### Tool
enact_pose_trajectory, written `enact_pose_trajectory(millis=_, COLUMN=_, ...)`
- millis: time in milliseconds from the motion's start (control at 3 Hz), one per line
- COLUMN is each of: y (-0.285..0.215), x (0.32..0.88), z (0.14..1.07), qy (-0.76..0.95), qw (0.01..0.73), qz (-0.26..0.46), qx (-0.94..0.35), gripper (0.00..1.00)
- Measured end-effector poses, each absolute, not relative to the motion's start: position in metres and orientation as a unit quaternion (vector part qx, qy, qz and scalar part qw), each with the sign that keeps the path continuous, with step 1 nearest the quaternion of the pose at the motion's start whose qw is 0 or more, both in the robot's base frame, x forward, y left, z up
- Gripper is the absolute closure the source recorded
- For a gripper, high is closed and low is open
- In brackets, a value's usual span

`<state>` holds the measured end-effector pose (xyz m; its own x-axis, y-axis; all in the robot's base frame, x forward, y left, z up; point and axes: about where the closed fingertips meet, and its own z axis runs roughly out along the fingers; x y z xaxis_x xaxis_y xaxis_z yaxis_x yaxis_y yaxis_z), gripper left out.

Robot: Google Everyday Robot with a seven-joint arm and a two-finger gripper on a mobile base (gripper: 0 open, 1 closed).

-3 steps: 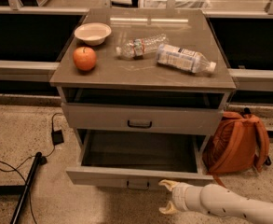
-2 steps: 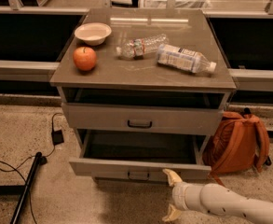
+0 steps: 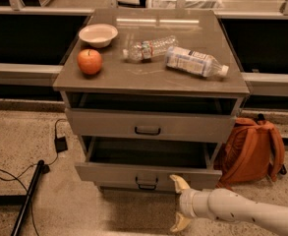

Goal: Close middle drawer

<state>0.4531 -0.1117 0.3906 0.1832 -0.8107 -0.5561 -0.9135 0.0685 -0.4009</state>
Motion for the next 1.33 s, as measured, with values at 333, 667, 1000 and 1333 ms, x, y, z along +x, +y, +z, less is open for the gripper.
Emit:
enact_pose_trajectory(millis=333, y=-0.108, x=0.469, z=0.392, qy=0.634, qw=0.354, qz=0.074, qx=-0.684, gripper=0.16)
enact_pose_trajectory(millis=667, y=-0.109, x=0.481, z=0.394, qy=0.635, qw=0.353, qz=0.074, qx=-0.683, gripper=0.39)
enact_pose_trajectory(millis=1000, y=-0.11, x=0.49, z=0.396, qy=0.638, qw=0.353, qz=0.071, qx=-0.681, gripper=0.62)
enact_pose_trajectory(millis=1333, y=-0.119, x=0.508, z=0.394, qy=0.651, qw=0.352, qz=0.066, qx=-0.669, gripper=0.85)
